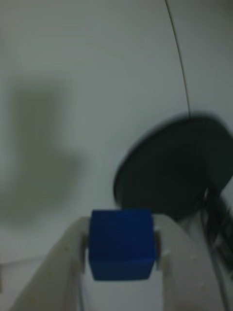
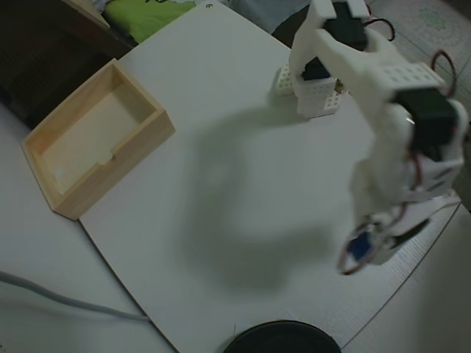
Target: Pick up the small blue cube and put it into the box
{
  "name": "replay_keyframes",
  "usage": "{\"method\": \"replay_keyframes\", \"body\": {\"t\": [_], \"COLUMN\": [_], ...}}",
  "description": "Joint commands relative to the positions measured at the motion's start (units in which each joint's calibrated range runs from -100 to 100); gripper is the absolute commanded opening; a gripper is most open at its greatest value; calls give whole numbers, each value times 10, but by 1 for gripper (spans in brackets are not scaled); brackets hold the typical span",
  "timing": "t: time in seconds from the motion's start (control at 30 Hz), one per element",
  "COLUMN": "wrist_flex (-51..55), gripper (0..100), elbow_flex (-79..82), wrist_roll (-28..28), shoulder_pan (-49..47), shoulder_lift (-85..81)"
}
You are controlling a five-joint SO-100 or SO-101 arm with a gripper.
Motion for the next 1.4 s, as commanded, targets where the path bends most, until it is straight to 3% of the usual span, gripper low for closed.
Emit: {"method": "replay_keyframes", "body": {"t": [0.0,0.67,1.37], "wrist_flex": [7,3,-96], "gripper": [10,10,10], "elbow_flex": [-34,-43,-22], "wrist_roll": [15,106,107], "shoulder_pan": [42,365,623], "shoulder_lift": [-49,-98,-72]}}
